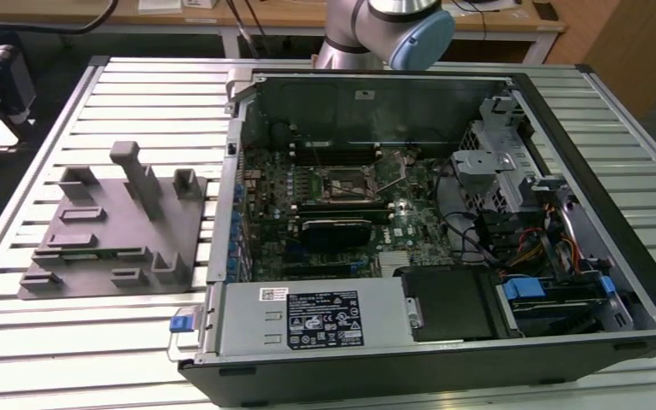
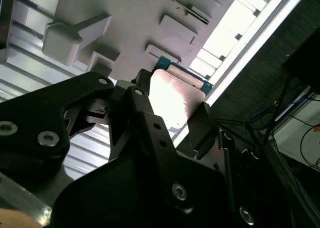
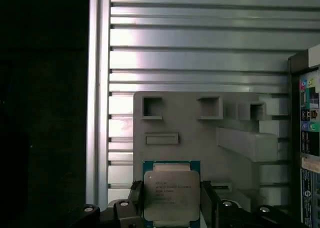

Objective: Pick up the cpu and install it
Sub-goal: 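Pick up the cpu and move it towards the insertion slot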

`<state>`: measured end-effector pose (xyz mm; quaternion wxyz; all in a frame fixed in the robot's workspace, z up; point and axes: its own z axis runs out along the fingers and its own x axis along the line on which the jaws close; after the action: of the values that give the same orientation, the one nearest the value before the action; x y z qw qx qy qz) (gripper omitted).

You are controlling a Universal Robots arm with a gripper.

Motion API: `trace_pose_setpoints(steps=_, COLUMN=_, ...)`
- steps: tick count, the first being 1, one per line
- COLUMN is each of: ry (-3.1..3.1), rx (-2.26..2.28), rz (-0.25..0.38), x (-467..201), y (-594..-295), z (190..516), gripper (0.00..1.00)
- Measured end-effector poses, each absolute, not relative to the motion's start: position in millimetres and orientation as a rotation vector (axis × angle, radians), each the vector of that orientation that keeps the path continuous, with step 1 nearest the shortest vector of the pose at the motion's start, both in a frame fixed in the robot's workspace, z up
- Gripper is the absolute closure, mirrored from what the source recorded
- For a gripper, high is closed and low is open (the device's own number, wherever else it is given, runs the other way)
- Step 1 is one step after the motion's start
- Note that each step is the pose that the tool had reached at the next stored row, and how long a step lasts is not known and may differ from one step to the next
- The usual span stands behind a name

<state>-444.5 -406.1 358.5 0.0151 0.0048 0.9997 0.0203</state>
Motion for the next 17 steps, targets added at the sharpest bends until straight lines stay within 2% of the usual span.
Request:
trace_pose_setpoints(steps=11, ry=3.106, rx=0.015, rz=0.063, x=-444.5, y=-406.1, z=389.8, gripper=0.46)
trace_pose_setpoints(steps=17, ry=3.106, rx=0.015, rz=0.063, x=-444.5, y=-406.1, z=391.8, gripper=0.46)
